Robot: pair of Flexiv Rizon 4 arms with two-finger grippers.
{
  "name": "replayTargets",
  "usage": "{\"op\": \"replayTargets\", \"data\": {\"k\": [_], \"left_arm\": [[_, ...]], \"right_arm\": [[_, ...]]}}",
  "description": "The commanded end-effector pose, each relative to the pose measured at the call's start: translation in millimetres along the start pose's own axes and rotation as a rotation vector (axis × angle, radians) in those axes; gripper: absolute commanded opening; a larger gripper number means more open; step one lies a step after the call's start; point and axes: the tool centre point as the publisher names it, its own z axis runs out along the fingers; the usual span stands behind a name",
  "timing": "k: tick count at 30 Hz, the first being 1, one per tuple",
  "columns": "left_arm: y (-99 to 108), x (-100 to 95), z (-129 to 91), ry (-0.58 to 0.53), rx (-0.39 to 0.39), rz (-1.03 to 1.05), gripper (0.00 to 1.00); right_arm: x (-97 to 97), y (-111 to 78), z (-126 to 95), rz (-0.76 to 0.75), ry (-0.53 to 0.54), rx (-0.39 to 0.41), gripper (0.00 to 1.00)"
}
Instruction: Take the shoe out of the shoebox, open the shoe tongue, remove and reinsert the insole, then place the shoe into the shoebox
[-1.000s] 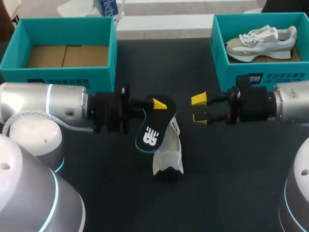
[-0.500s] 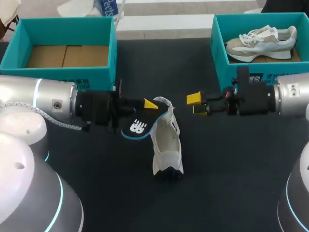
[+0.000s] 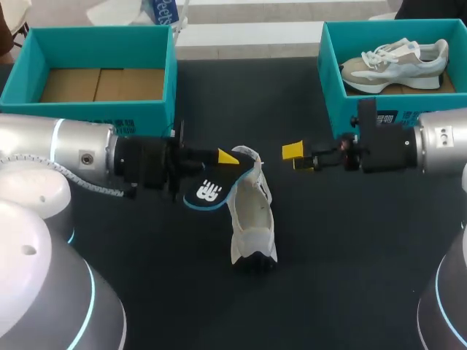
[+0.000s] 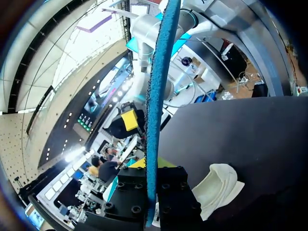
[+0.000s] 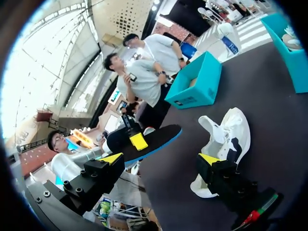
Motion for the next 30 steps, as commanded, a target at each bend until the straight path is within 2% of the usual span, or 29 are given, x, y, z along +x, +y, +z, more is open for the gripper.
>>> {"op": "replayTargets", "data": {"k": [1,2,4,9,10,30], "left_arm": [[-1.2,0.5,0.1,0.002,-0.003,0.000,0.00],[-1.2,0.5,0.1,0.002,-0.003,0.000,0.00],[-1.2,0.5,0.1,0.002,-0.003,0.000,0.00],[-1.2,0.5,0.1,0.002,-0.003,0.000,0.00],[-1.2,0.5,0.1,0.002,-0.003,0.000,0.00],[-1.2,0.5,0.1,0.002,-0.003,0.000,0.00]], "right_arm": [[13.1,-2.0,-23.1,-0.304,-0.118,0.072,1.00],[15.1,-1.7,-26.0,-0.380,-0.133,0.072,1.00],[15.3,-2.7,-28.3,-0.531,-0.151,0.122,1.00],[8.3,-6.8,-25.0,-0.720,-0.062,0.244,1.00],[5.0,-7.4,-23.4,-0.699,-0.050,0.289,1.00],[5.0,-7.4,-23.4,-0.699,-0.050,0.289,1.00]]}}
